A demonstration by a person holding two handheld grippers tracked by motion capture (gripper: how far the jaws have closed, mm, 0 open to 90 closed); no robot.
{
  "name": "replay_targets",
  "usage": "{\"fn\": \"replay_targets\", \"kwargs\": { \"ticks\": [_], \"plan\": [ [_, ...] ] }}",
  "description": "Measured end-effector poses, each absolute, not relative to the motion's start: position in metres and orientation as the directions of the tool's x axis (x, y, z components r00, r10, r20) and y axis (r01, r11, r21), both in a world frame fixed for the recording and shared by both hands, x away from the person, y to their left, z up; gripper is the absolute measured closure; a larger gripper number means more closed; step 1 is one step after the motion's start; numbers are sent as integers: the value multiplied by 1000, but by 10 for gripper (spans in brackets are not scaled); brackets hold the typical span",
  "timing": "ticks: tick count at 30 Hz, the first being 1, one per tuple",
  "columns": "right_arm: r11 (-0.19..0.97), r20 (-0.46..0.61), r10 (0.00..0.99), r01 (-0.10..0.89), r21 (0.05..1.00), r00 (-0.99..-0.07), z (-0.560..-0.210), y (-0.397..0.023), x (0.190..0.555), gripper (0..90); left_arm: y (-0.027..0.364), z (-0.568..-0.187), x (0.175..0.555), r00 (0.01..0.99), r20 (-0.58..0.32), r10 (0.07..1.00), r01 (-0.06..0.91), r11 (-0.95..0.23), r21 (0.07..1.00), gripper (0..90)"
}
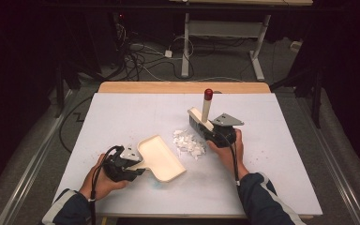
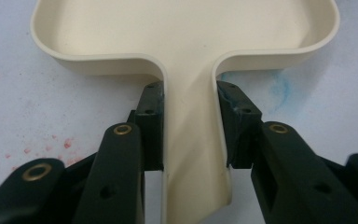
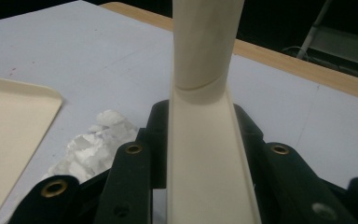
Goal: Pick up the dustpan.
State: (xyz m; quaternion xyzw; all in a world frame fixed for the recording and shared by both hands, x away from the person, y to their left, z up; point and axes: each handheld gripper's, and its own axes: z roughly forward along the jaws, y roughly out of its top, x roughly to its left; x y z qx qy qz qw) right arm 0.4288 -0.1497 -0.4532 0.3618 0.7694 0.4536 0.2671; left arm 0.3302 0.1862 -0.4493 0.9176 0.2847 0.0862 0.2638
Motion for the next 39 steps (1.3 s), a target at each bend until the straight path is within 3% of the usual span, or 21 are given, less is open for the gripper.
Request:
{"fn": "replay_targets", "kwargs": {
  "ticks": [39],
  "plan": [
    [364, -83, 750, 305, 880, -656, -458, -133, 418, 671, 176, -455, 336, 827, 7, 562, 477, -709, 519, 636]
  ]
}}
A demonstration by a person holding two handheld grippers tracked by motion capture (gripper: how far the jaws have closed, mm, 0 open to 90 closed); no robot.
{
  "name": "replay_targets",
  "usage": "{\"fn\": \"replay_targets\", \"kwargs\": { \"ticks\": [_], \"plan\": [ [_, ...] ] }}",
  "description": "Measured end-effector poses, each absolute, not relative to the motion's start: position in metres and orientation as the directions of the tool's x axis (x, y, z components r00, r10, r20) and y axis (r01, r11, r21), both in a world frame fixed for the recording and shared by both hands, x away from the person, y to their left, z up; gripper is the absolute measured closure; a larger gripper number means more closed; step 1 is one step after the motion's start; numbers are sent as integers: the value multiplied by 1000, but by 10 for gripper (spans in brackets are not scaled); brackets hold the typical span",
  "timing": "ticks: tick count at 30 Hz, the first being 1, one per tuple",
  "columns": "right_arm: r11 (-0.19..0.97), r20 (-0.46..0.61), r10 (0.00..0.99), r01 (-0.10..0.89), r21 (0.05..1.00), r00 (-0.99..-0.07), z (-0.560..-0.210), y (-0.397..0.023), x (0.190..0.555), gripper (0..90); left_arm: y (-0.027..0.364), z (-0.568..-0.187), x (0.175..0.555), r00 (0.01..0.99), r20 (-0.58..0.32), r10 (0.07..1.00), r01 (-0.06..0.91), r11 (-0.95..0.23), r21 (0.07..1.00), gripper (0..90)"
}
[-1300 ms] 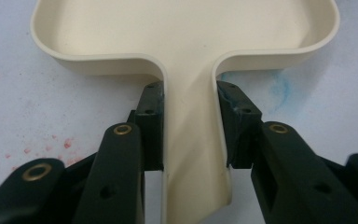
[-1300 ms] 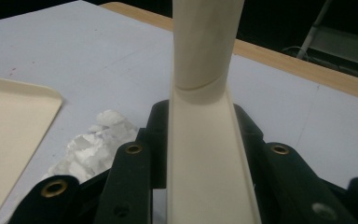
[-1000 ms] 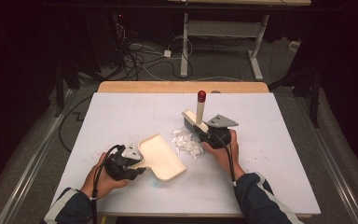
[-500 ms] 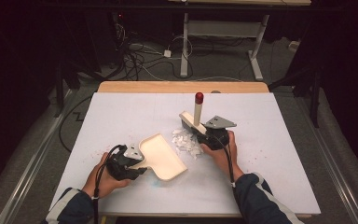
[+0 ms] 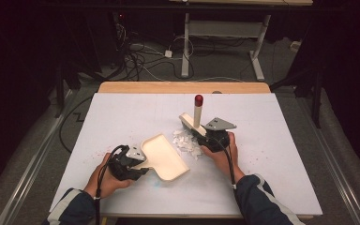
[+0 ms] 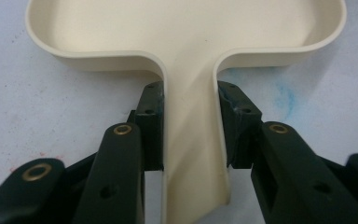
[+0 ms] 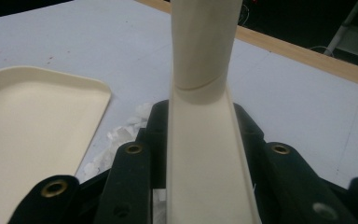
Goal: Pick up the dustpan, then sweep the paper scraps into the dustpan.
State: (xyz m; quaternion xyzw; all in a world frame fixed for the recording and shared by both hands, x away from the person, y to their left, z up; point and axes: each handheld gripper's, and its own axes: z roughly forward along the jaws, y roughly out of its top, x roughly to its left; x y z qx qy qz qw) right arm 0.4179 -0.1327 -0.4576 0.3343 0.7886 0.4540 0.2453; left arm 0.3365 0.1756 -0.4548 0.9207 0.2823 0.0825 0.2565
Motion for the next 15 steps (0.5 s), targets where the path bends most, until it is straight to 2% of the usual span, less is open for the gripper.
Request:
{"fn": "replay_targets", "kwargs": {
  "ticks": [15],
  "plan": [
    [374, -122, 759, 274, 886, -640, -463, -126, 408, 670, 173, -456, 337, 822, -4, 570, 491, -704, 513, 636]
  ]
}}
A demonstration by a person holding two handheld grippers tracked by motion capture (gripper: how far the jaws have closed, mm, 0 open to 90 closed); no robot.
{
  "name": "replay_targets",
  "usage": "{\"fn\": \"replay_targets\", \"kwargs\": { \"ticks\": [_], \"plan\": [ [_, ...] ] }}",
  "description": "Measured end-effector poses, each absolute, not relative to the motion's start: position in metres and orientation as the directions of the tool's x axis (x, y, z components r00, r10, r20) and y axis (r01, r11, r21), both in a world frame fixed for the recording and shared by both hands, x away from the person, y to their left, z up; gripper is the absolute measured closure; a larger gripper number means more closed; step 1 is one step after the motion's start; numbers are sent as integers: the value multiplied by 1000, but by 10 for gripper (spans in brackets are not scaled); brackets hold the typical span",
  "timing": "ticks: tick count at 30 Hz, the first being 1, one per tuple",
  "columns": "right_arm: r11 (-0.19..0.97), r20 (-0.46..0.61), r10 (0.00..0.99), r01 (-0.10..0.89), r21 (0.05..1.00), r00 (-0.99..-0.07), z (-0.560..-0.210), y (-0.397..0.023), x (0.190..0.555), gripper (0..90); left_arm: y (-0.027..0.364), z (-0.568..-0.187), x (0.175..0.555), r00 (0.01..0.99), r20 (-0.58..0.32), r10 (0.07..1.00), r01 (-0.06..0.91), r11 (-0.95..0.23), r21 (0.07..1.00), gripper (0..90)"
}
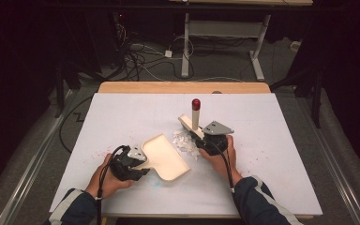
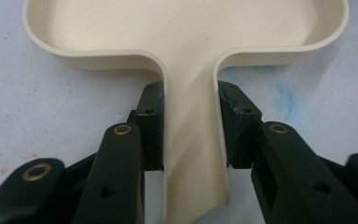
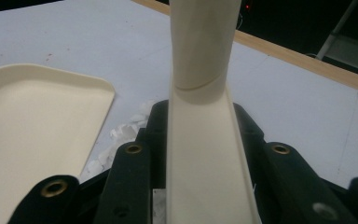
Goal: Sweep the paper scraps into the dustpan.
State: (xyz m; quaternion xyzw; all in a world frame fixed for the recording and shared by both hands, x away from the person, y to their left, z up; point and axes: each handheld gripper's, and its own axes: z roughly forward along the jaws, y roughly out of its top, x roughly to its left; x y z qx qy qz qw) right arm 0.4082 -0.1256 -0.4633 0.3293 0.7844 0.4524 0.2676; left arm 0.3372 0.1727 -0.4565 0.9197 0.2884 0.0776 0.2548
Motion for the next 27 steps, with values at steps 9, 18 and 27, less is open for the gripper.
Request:
{"fn": "replay_targets", "kwargs": {
  "ticks": [9, 18, 27],
  "plan": [
    [373, -117, 729, 249, 894, -674, -465, -116, 398, 670, 166, -459, 342, 814, -24, 581, 508, -690, 516, 636],
    [380, -108, 665, 211, 901, -739, -467, -100, 380, 670, 155, -461, 346, 813, -26, 582, 509, -689, 516, 636],
    [398, -110, 591, 170, 901, -799, -463, -80, 360, 671, 152, -460, 347, 809, -26, 587, 513, -685, 517, 636]
  ]
}}
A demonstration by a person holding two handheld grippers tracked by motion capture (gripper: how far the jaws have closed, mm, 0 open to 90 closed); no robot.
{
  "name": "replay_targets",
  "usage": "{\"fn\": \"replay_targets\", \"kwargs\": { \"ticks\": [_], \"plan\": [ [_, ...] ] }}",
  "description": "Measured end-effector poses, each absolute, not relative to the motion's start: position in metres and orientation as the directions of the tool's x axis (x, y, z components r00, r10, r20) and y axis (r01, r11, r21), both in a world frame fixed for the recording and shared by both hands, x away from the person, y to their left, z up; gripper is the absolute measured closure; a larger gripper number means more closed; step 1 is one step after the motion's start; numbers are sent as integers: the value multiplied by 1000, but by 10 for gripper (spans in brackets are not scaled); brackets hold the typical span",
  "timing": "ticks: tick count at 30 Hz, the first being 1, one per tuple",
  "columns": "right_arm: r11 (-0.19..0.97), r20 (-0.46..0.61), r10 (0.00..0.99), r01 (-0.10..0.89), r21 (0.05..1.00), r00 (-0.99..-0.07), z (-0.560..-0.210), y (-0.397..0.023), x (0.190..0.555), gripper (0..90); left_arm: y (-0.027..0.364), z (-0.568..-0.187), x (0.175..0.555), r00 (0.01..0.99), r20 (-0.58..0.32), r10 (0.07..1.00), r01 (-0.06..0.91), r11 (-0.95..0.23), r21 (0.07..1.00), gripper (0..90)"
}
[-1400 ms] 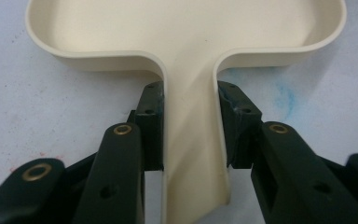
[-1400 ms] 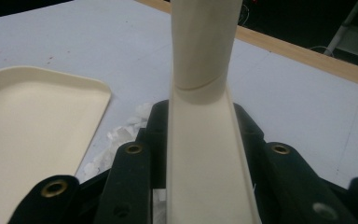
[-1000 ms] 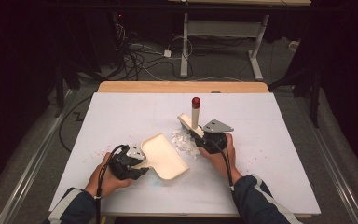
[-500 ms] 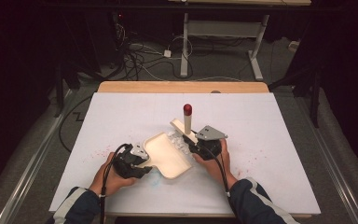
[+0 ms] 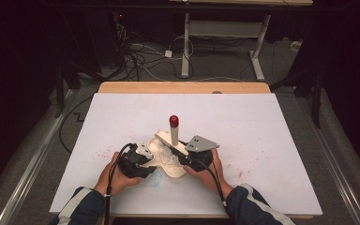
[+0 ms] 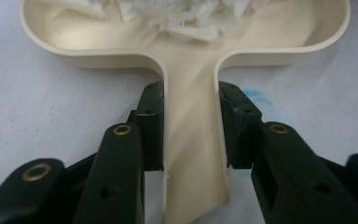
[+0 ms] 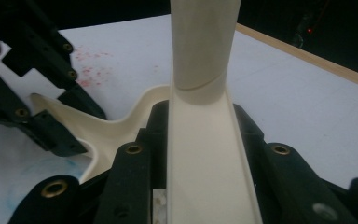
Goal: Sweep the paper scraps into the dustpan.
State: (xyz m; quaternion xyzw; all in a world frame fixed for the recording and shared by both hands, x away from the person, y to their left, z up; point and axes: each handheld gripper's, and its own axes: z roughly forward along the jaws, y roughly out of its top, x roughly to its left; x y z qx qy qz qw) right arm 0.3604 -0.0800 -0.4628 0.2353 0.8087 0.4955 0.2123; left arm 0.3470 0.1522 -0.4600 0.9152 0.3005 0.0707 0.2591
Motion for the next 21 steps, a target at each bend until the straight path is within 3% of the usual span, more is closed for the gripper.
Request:
{"fn": "replay_targets", "kwargs": {
  "ticks": [21],
  "plan": [
    [275, -29, 651, 200, 940, -758, -423, -122, 370, 672, 163, -457, 342, 811, -41, 584, 521, -688, 506, 636]
  ]
}}
